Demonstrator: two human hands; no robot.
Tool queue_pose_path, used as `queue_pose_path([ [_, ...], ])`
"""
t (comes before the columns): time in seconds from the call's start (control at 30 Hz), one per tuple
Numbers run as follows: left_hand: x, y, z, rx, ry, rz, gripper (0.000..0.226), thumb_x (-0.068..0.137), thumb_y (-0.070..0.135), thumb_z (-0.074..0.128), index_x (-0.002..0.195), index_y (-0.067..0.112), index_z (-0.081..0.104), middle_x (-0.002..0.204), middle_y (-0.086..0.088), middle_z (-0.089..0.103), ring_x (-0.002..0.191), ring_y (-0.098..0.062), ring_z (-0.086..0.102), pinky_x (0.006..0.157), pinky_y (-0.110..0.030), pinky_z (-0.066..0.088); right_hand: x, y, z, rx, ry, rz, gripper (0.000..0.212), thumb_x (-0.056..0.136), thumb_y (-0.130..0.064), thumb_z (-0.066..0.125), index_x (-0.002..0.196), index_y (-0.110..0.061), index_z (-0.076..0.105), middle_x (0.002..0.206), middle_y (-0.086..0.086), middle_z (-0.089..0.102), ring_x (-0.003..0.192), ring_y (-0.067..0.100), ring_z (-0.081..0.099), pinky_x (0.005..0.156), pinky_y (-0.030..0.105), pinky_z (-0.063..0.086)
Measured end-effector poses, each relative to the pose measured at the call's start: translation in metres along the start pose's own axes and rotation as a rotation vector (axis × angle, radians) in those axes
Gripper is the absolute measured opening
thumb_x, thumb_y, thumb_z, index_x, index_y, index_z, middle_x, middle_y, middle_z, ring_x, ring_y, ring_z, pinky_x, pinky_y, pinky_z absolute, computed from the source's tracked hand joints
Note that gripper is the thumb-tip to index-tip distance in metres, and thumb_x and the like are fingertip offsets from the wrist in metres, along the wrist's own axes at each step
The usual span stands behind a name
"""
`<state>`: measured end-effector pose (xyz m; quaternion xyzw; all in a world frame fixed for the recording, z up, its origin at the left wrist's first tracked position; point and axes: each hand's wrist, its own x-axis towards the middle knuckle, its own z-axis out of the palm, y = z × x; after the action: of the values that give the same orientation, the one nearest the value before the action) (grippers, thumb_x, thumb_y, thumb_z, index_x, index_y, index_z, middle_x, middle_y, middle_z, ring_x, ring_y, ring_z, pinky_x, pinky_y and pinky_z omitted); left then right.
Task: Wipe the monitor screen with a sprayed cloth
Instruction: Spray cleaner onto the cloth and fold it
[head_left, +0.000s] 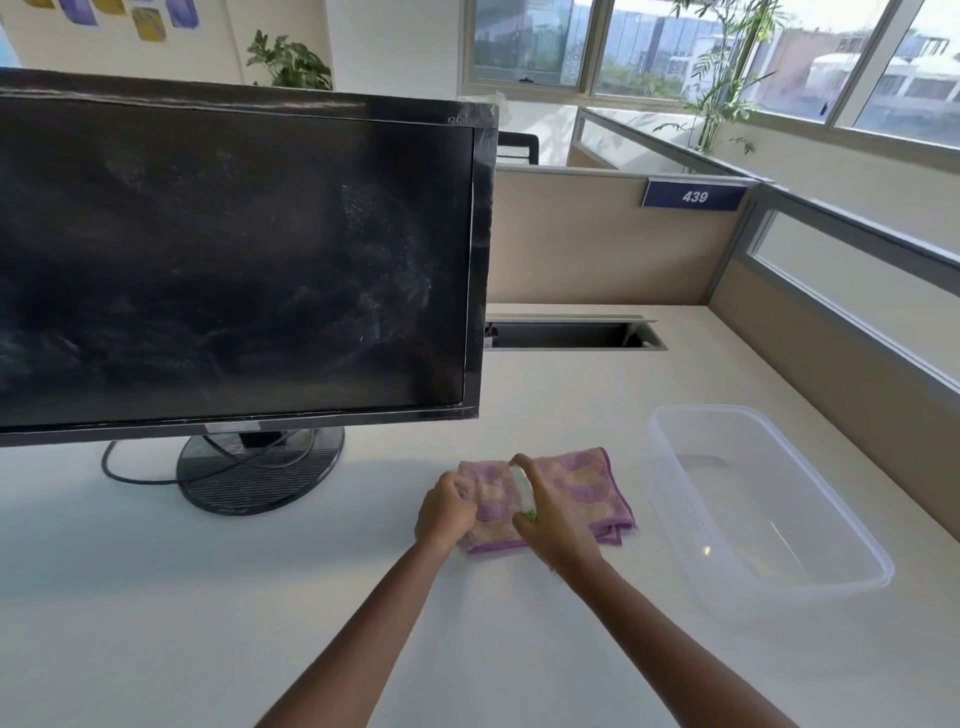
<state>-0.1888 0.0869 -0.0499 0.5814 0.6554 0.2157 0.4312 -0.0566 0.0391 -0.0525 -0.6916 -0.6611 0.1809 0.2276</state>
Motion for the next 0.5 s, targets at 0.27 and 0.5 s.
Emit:
queue_pose_path([
  [0.27,-0.001,0.002,0.002,0.049,-0.006,-0.018,0.029,0.088,0.010,0.046,0.116,0.009,0.049,0.122,-0.015,0.057,0.108,-0.033,0.056,0.085,-0.035,0.048,-0.003,0.007,-0.003,0.014,0.028,0.053,0.055,0.081,-0.003,0.051,0.129,-0.025,0.036,0.074,0.010,0.058,0.055,0.023,0.051,0.044,0.027,0.032],
  [0.5,-0.012,0.014,0.008,-0.047,-0.015,0.075,0.022,0.090,0.024,0.048,0.106,0.010,0.055,0.100,-0.006,0.053,0.095,-0.025,0.057,0.075,-0.029,0.045,0.001,0.002,-0.022,0.846,-0.138,0.344,0.057,0.083,-0.003,0.054,0.127,-0.033,0.035,0.072,0.009,0.055,0.047,0.016,0.052,0.044,0.027,0.047],
])
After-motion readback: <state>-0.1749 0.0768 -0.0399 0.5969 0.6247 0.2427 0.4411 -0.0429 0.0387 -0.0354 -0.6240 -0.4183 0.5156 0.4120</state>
